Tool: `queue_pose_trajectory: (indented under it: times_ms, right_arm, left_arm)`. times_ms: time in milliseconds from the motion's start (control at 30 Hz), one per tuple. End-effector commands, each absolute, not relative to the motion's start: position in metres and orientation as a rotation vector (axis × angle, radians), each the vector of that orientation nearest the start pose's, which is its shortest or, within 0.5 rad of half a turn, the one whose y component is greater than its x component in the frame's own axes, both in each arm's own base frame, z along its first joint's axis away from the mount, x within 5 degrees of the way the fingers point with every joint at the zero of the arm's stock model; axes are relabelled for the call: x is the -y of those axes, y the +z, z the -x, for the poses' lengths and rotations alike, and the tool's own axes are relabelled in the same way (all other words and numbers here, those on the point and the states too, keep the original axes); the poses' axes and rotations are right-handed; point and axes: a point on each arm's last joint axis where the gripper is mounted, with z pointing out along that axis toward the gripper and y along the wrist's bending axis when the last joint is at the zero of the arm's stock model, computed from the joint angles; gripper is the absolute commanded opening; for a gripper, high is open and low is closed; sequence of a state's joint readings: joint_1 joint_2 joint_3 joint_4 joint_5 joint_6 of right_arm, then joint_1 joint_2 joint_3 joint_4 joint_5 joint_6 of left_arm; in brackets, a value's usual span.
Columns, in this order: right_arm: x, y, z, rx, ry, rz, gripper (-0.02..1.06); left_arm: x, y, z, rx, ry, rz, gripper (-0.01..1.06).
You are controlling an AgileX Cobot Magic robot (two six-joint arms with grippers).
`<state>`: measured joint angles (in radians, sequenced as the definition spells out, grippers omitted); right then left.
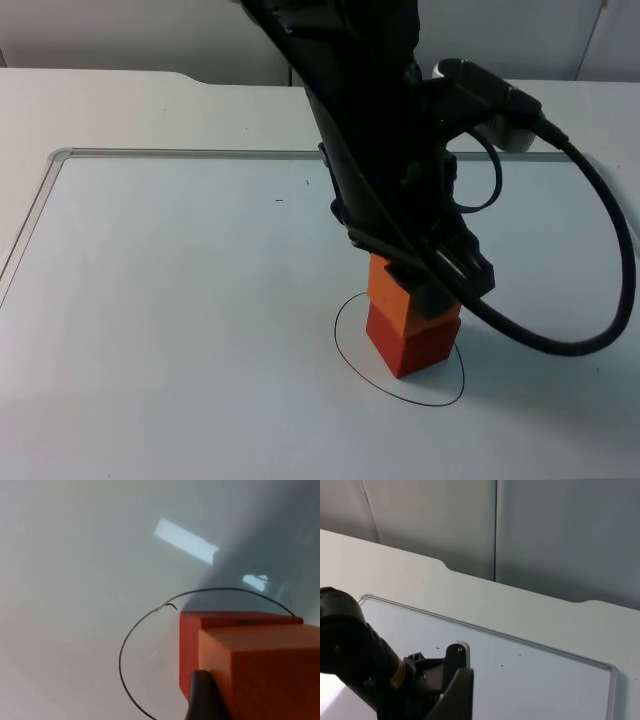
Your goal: Pick up one cube with the left hand and another cube with the right hand. First place the cube in the right hand at the target position, then stack the cube in the left hand on top.
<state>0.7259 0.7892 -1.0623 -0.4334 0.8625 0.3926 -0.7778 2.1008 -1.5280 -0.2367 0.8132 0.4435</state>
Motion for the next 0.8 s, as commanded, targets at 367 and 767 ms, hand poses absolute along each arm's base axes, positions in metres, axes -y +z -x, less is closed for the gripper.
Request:
queue_pose_trajectory:
  times_ms: [367,767]
  right_arm:
    - [-0.0661,0.4203,-0.1168,-1.971,0.212,0.420,0.94]
    - [-0.0661,0.4203,-0.1168,-1.969,0.210,0.424,0.94]
  left_arm:
    - [0.3175,0.1658,-0.2986,-2.479,-0.348,-1.455,0.00]
    - [0.3181,0.1659,-0.2974,-2.492,-0.368,-1.446,0.98]
